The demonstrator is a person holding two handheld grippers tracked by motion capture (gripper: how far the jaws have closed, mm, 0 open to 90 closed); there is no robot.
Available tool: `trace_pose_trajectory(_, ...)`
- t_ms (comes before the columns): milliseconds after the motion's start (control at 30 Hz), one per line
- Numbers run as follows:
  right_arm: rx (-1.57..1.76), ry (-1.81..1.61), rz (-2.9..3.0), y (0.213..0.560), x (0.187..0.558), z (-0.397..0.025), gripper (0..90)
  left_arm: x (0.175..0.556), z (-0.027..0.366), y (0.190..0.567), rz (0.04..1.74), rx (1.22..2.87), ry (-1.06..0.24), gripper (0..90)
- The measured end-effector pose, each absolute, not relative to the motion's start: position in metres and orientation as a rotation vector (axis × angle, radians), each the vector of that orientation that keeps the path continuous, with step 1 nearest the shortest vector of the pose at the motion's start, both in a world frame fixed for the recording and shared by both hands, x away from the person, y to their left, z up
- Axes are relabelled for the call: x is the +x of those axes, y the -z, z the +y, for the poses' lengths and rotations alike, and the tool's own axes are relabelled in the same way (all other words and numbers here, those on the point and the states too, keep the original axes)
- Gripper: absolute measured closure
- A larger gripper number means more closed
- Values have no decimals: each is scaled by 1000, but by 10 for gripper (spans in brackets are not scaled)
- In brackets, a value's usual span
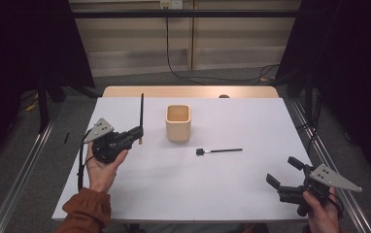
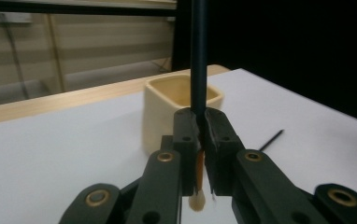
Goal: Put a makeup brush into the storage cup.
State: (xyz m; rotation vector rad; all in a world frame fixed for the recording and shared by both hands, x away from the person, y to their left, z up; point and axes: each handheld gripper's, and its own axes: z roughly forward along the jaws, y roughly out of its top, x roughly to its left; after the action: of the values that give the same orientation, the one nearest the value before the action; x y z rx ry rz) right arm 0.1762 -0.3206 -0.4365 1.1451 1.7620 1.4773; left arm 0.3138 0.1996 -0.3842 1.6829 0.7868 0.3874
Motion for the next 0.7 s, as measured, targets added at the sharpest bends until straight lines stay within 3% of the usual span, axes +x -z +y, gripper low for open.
trace_pose_trajectory(700,1135,-1478,1756,436,175,-321,0,296,160,371,618,1739,-303,843)
